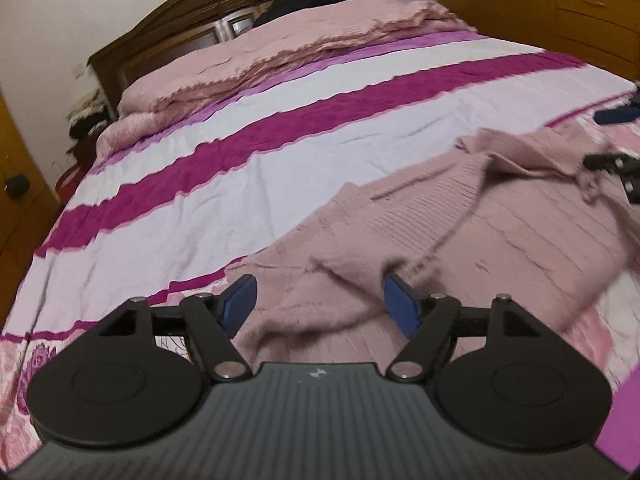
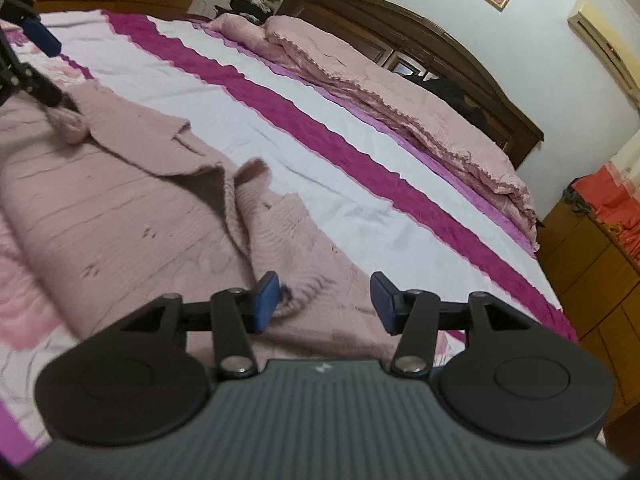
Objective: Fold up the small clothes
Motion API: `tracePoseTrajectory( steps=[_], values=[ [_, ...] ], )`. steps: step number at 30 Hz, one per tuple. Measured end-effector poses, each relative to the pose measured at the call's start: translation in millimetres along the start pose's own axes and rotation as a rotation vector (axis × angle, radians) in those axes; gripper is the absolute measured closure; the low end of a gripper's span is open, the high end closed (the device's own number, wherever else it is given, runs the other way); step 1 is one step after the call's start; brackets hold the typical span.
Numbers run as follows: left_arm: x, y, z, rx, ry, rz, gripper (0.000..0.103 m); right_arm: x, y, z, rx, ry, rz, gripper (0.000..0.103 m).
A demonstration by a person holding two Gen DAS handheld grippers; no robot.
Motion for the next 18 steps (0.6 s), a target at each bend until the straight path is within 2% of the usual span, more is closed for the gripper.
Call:
tracePoseTrajectory(
  steps=[6,11,16,18],
  values=[
    [14,-17,-21,0.059,-0.007,0.05,0.026,17,-5,-11,-0.024,0.004,-0.031,0.05],
    [23,-36,-5,0.06,0.02,0.133,0.026,27,-3,1,-0.029,0.034,-0.066,0.05],
    [19,-34,28,0.053,0.055,0.093,0.026,23,2,22,-0.016,0.025,-0.133,0.05],
    [17,-30,38,0.061,0.058,0.056,0.029,20,8,29,-0.026,0.008,-0.177,0.05]
  ],
)
Point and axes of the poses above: each gripper's, at about its wrist camera, not at the fingertips, and z roughly the way its jaws point, y to its left, x to its underside, the point moved 7 cm from there along z, roughly the way its jaws point, and after that the axes turned 9 degrees about -z, right-handed, at the moved point
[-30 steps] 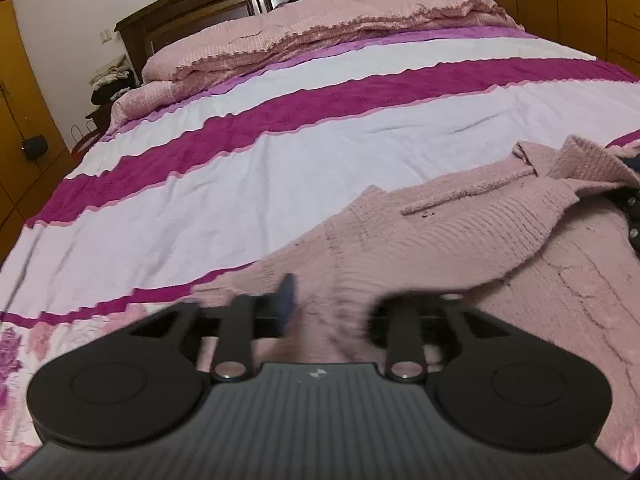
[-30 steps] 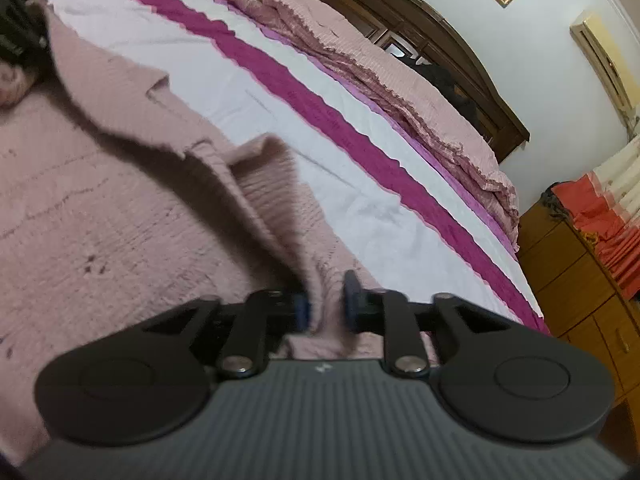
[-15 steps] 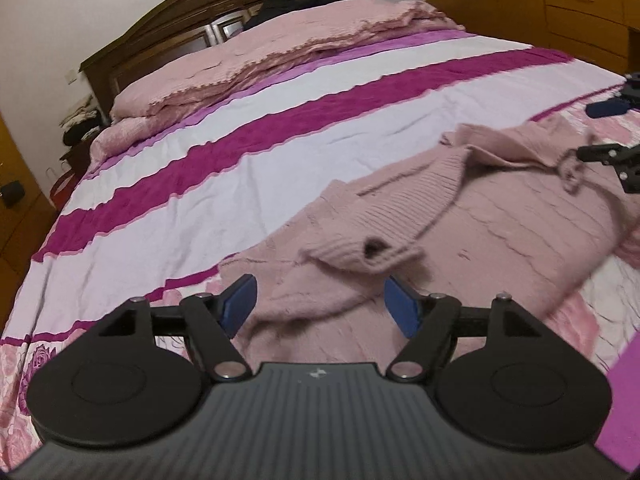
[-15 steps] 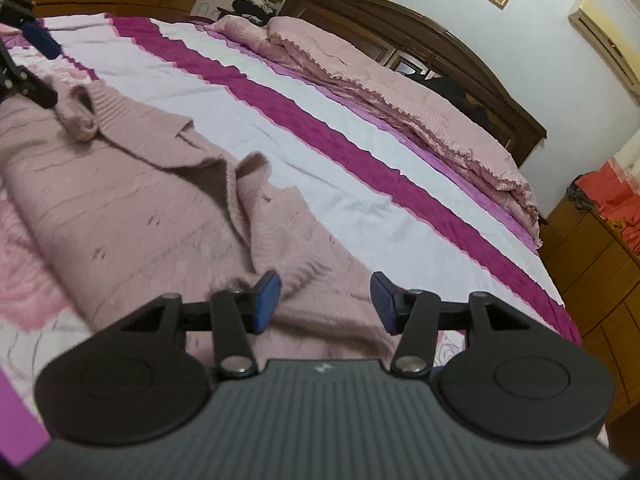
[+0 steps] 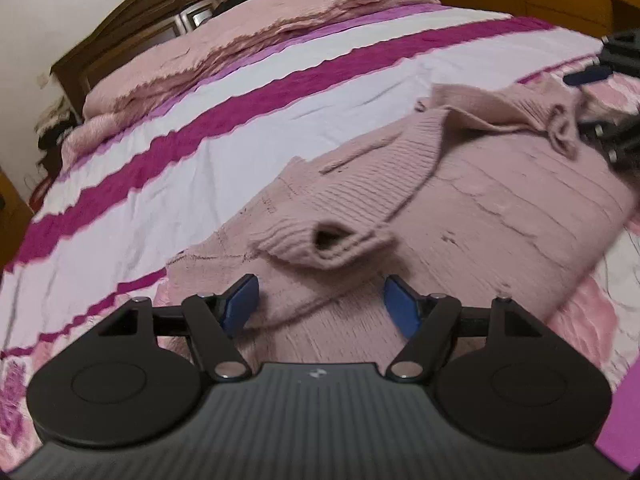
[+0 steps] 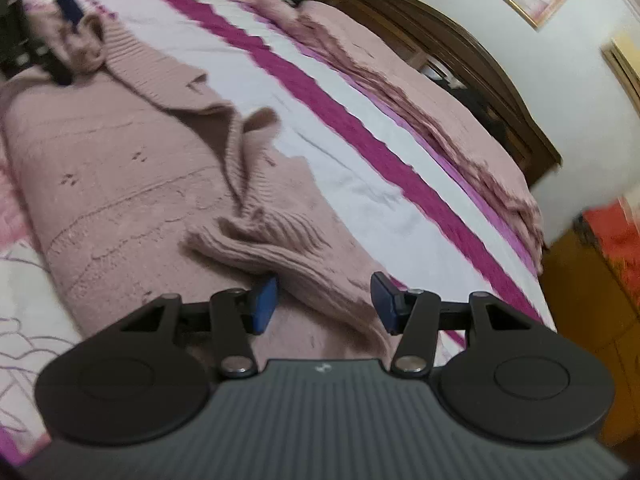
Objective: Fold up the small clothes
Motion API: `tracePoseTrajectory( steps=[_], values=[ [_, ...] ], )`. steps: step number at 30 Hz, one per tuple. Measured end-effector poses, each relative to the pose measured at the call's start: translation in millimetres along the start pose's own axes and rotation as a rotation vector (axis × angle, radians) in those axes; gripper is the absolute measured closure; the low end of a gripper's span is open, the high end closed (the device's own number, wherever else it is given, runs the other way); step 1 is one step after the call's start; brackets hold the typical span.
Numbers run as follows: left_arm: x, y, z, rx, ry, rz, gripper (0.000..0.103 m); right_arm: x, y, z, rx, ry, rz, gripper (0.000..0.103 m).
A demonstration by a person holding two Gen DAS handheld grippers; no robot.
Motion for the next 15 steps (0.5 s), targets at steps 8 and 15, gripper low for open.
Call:
tracePoseTrajectory(
  steps=[8,15],
  values=[
    [-17,12,-1,-0.014,-0.075,-0.072,0.091,-11,9,11,-0.034,-0.043,-0.066,0.092],
    [-42,65,15,-0.155,-0.12,-0.2,0.091,-1,-46,40,0.063,0.021,0.279,0.092]
  ],
)
Point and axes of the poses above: each gripper's, at about its wrist camera, not at the fingertips, and z roughly the way its jaws point, y to its left, x to its underside, the point moved 7 cm from there along z, roughly the way its jaws point, and after that the axes turned 9 degrees about -z, right-handed, at the moved point
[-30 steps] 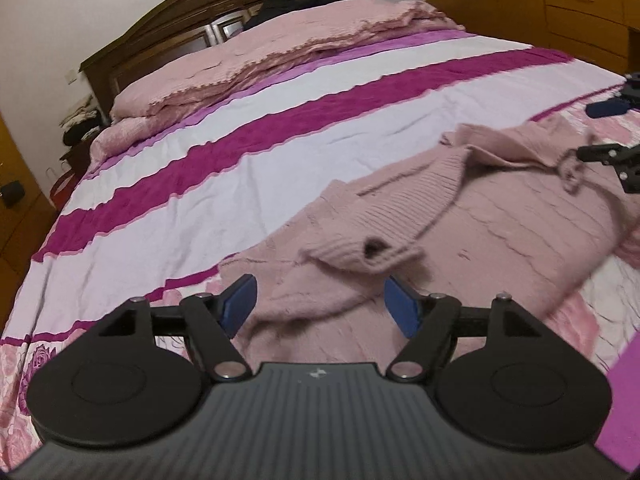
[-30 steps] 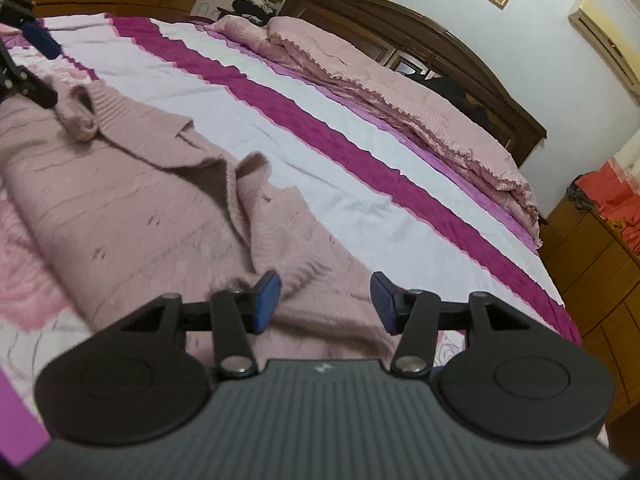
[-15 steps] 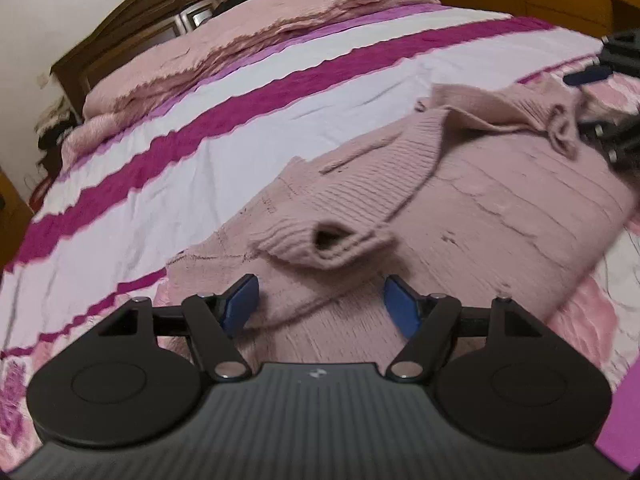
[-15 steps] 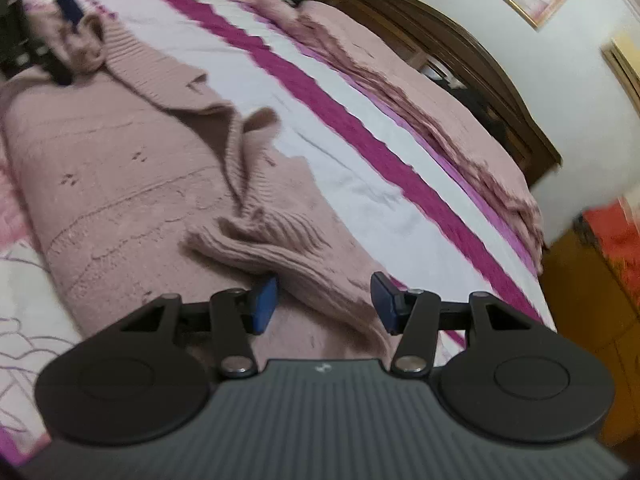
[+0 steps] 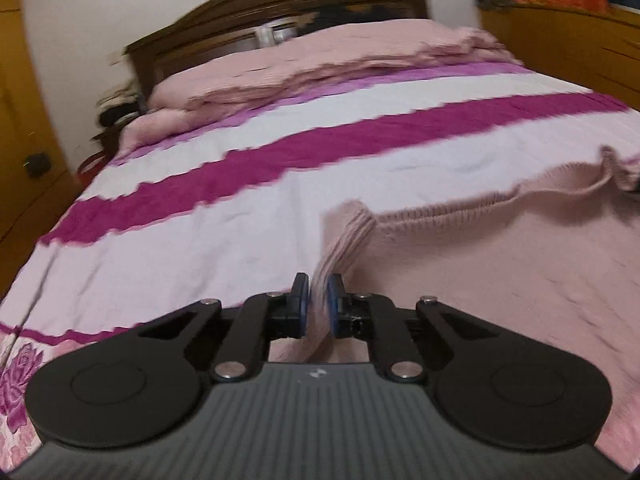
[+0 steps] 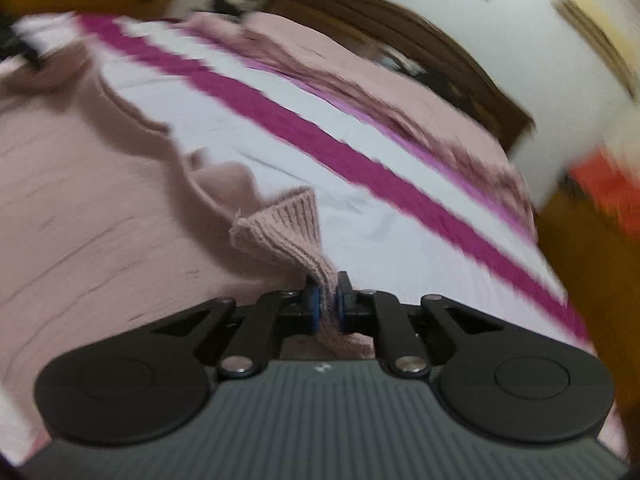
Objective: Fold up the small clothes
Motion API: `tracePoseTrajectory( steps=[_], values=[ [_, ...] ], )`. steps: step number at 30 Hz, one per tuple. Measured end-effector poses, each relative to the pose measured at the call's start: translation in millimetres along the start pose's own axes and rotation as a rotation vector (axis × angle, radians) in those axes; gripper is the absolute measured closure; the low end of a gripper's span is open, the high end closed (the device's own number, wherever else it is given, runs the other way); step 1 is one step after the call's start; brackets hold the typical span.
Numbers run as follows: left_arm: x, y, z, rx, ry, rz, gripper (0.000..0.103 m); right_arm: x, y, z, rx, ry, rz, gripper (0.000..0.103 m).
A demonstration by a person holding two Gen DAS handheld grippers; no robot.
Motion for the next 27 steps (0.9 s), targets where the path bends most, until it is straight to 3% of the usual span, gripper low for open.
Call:
tracePoseTrajectory(
  steps=[6,12,15,19,23,27],
  values=[
    [9,24,37,-0.076,0.07,-0.045,0.091,16,-25,36,-0.015,0.131,0.248,0.086],
    [15,38,43,-0.093,0.084,-0.065,0.09,29,-54,34,0.01,0.153,0.456,0.057],
    [10,44,37,-0.081,0.088,-0.116,0.09,35,-67,22,0.012,0.136,0.531,0.056],
    [3,51,22,-0.076,0.078,-0.142,0.089,34,-73,4,0.037,0.104,0.528,0.056],
    [-6,51,4,-0.073,0.045,-0.144,0.064,26,-69,-10,-0.001,0.062,0.506,0.056],
    [-13,39,-8,-0.055,0.011,-0.108,0.051,18,-53,-14,-0.066,0.049,0.476,0.057]
  ],
)
Point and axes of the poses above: each gripper's, at about its wrist camera, not at the fingertips, and z roughly the way its jaws point, y to its left, x to its underside, the point moved 7 cm from there along z, roughly the way its jaws point, and after that the axes turned 9 degrees about -z, right-handed, at the moved point
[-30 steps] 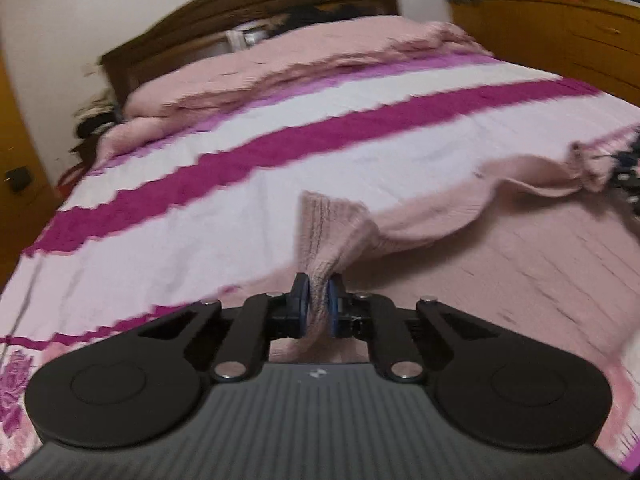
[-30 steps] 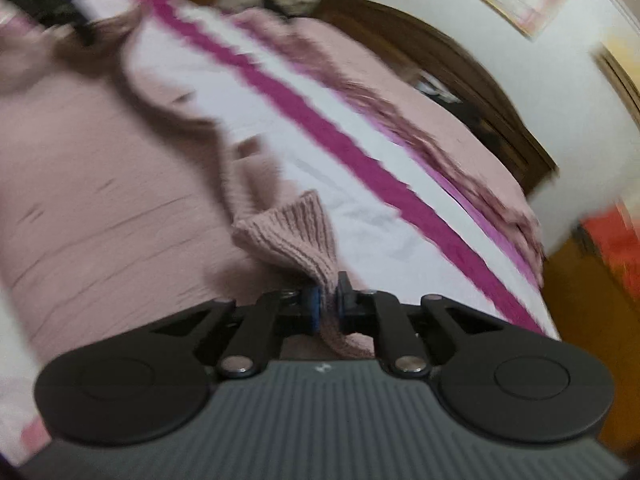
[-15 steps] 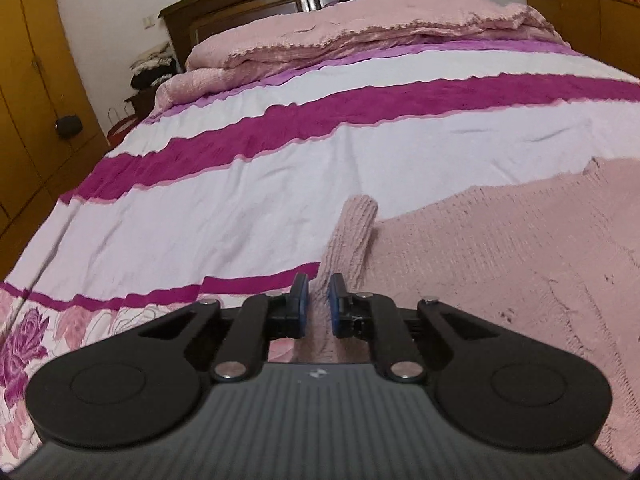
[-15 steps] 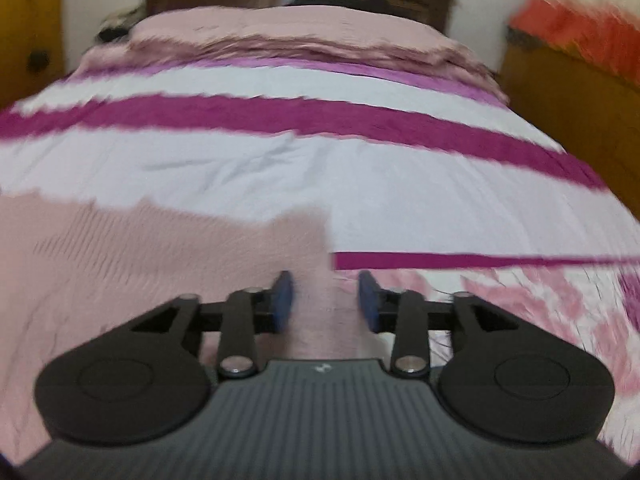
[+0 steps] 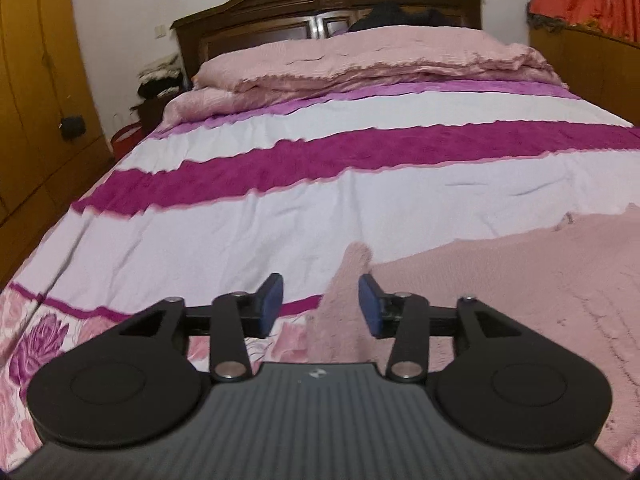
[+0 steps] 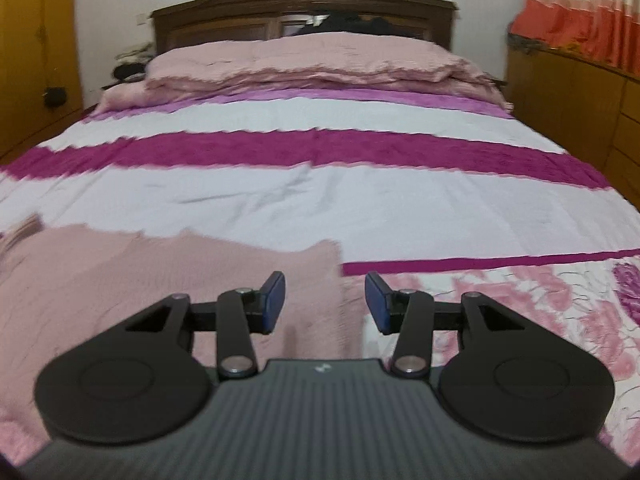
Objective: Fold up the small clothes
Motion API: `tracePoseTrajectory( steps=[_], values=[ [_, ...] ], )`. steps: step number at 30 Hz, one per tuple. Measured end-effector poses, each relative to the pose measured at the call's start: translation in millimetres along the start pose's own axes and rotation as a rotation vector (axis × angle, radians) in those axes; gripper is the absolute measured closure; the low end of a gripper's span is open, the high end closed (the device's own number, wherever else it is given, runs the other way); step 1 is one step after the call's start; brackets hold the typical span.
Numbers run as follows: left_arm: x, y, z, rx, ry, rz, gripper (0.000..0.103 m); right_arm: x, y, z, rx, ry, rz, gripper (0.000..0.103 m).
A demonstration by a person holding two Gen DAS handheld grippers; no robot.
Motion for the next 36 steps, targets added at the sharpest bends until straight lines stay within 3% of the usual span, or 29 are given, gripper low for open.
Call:
tracePoseTrajectory(
  steps=[4,9,11,13,21,26,31,36],
  values=[
    [7,-12,13,-0.014,0.031,0.05,0.05,9,16,5,-0.04,0.026,-0.028,0.057],
    [21,0,55,-0.072,0.113,0.01,0.05,26,20,24,-0.015,0.079,-0.039,0.057],
    [27,10,69,-0.088,0.133,-0.03,0.037,29,20,26,0.002,0.063,-0.045,0.053],
    [28,18,71,-0.092,0.136,-0.072,0.033,29,18,25,0.008,0.059,-0.025,0.052],
    [24,21,29,-0.077,0.139,-0.05,0.033,28,-2,-4,0.02,0.028,0.112,0.05],
    [35,16,-14,-0.043,0.199,-0.071,0.033,39,-13,-34,-0.014,0.021,0.242,0.035],
    [56,7,-49,-0.021,0.262,-0.085,0.024,56,-11,-52,-0.083,0.055,0.318,0.035],
    [76,-4,-67,-0.026,0.298,-0.058,0.024,74,-10,-52,-0.087,0.088,0.338,0.035]
  ],
)
Point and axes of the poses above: each gripper's, at about its wrist camera, not at the fingertips, and z roughly the way its jaws point, y to its left, x to its underside, the point moved 7 cm from there along z, roughly the way its jaws point, and after that the axes turned 9 degrees about -z, right-handed, at the moved point
